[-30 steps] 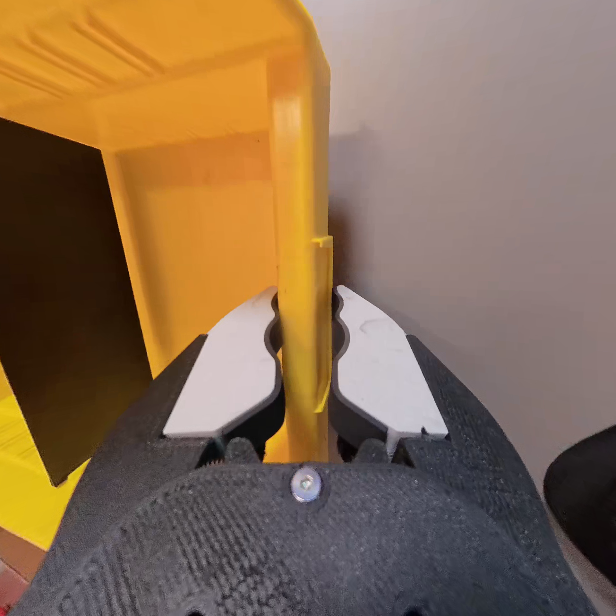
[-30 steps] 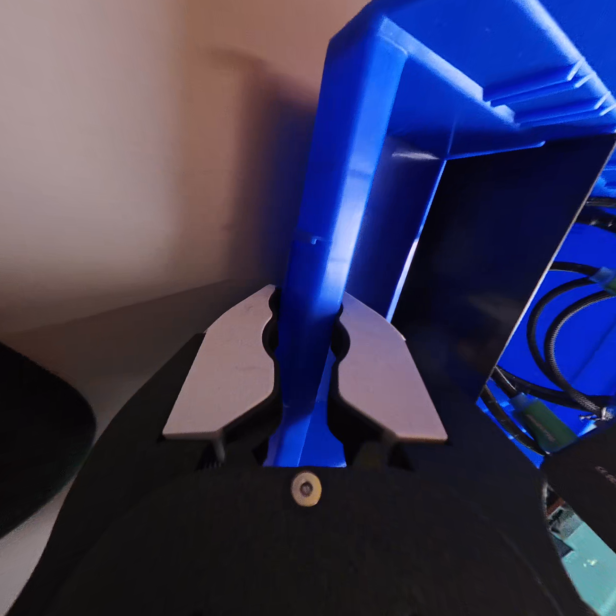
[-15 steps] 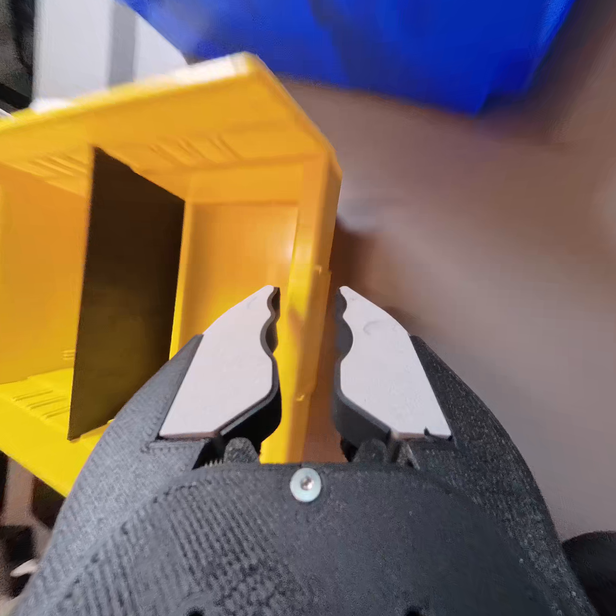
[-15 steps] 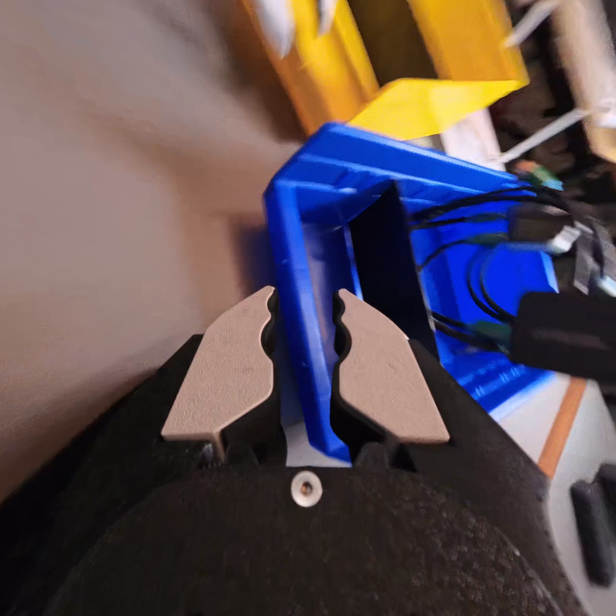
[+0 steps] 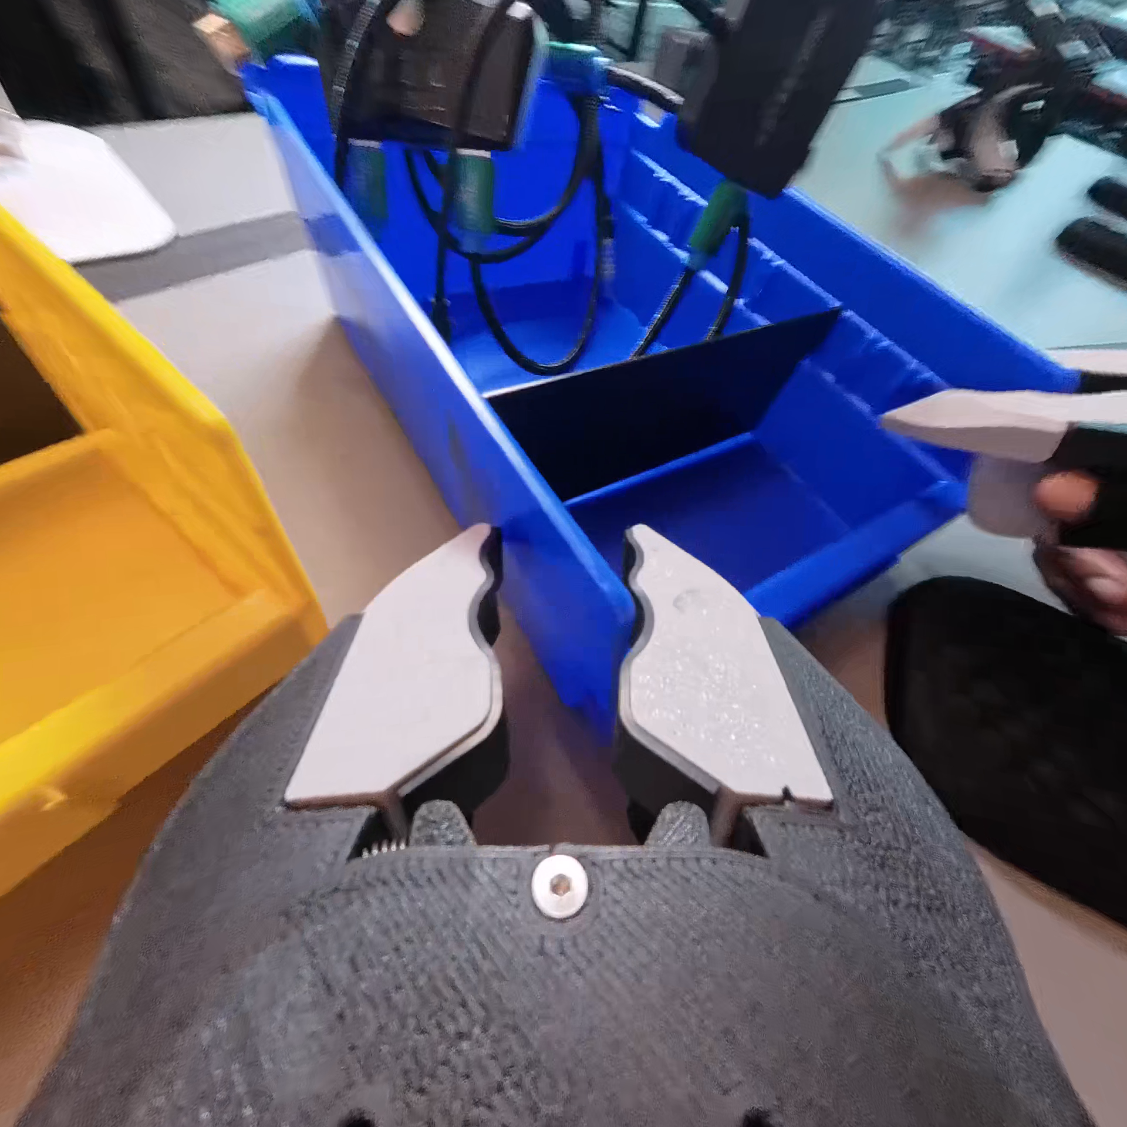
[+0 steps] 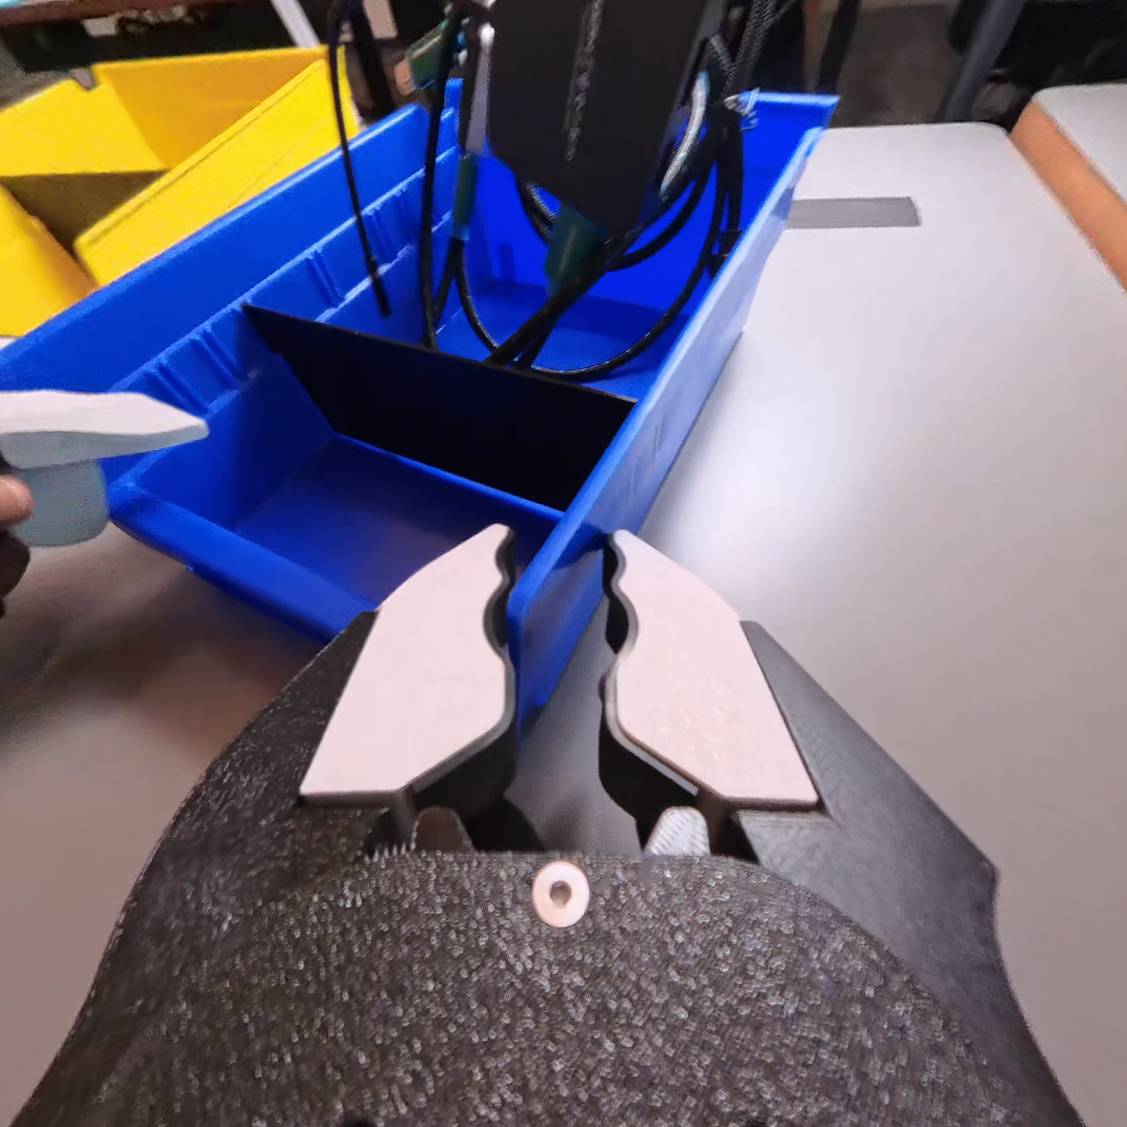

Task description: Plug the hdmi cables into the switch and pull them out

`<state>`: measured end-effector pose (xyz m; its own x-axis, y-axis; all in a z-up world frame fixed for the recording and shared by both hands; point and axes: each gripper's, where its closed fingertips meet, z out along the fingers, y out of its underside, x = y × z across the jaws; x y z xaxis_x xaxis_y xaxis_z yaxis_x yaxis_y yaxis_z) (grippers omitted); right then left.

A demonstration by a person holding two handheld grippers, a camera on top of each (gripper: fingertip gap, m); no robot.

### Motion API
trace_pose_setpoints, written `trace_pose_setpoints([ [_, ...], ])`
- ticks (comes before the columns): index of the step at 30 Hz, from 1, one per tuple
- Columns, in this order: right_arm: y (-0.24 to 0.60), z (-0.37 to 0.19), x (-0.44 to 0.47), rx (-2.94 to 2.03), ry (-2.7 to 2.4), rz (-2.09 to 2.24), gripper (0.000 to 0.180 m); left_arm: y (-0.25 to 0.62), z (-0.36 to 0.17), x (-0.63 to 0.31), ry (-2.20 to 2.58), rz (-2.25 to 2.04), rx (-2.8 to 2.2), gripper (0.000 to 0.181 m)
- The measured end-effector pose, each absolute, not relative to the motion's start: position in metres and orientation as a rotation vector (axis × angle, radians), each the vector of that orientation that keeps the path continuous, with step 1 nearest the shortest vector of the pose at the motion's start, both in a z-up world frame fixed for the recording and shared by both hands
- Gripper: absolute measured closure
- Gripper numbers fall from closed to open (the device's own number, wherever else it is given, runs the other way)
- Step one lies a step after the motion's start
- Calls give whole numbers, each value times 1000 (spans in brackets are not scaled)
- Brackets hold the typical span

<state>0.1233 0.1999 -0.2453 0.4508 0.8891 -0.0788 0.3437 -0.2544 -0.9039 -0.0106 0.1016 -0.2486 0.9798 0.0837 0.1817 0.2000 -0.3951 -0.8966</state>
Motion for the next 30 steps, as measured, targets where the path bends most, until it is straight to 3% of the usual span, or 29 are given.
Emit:
trace_pose_setpoints([
  [3,210,-241,128,-1768,-1027,658,163,105,-245,-10,-256,-47,-1950,154],
  [8,199,-215,140,-1686,-979,657,166,93,-226,1,-258,-14,-1868,157],
  [15,157,-129,132,-1478,-960,701,167,51,-151,-5,-273,30,-1711,160],
  [23,67,-58,45,-1265,-1077,935,168,-62,-79,-67,-431,226,-1555,163],
  [30,-34,-66,-65,-1191,-1268,1140,168,-193,-71,-136,-637,424,-1497,164],
])
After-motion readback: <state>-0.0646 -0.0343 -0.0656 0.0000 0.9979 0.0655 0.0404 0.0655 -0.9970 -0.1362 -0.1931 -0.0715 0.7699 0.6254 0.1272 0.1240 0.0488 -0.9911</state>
